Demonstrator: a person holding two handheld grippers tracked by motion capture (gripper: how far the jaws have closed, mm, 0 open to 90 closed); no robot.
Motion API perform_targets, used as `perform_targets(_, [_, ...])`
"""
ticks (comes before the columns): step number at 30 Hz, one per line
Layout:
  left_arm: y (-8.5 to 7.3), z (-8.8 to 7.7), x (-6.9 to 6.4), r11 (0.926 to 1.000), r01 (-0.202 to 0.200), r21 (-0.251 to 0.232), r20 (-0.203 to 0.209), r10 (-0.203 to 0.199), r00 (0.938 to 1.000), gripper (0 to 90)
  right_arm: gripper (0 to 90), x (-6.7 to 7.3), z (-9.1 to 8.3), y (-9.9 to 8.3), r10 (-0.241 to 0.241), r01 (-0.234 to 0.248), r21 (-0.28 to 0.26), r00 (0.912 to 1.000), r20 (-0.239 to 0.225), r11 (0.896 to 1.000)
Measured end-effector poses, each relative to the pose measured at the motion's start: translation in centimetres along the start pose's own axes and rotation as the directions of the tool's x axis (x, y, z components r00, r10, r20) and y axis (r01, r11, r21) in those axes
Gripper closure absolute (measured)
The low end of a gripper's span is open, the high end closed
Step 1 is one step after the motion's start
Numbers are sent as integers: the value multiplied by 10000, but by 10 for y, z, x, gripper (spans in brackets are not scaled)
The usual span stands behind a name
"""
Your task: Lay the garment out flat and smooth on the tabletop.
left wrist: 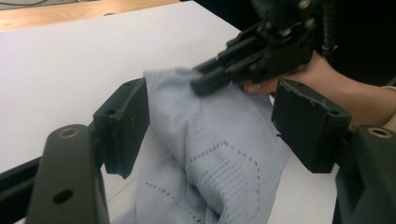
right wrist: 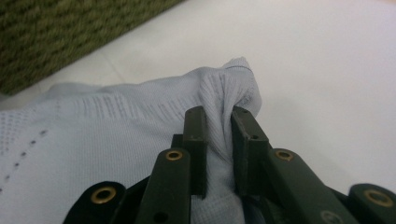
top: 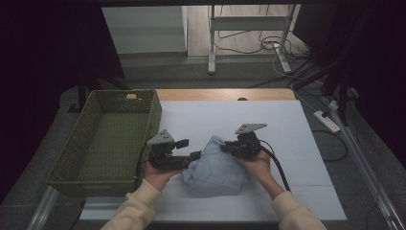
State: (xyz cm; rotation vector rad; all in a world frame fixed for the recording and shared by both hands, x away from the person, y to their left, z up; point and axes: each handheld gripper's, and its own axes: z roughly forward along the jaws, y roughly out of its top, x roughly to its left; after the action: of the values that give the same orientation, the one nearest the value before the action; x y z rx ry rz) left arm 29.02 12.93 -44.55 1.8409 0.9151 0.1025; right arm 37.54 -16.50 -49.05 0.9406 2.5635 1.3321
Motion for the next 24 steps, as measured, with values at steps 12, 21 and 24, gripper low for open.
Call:
perform_targets(12, [-1,1,1,10000,50,34,-33,-50,10000,281,768,-17,-50,8,-130,428,-1337,9763,2160,9901])
perform_targets(21, [-2,2,2,9998,171,62,-27,-171,9999,283,767,-35,-70,-15,388,-116,-939,9551,2936,9955])
perform_targets(24, [-3,3,2,9998,173,109,-21,-173,9998,282,766,-39,-76,-25,650,-438,-745,9482,3109,9963])
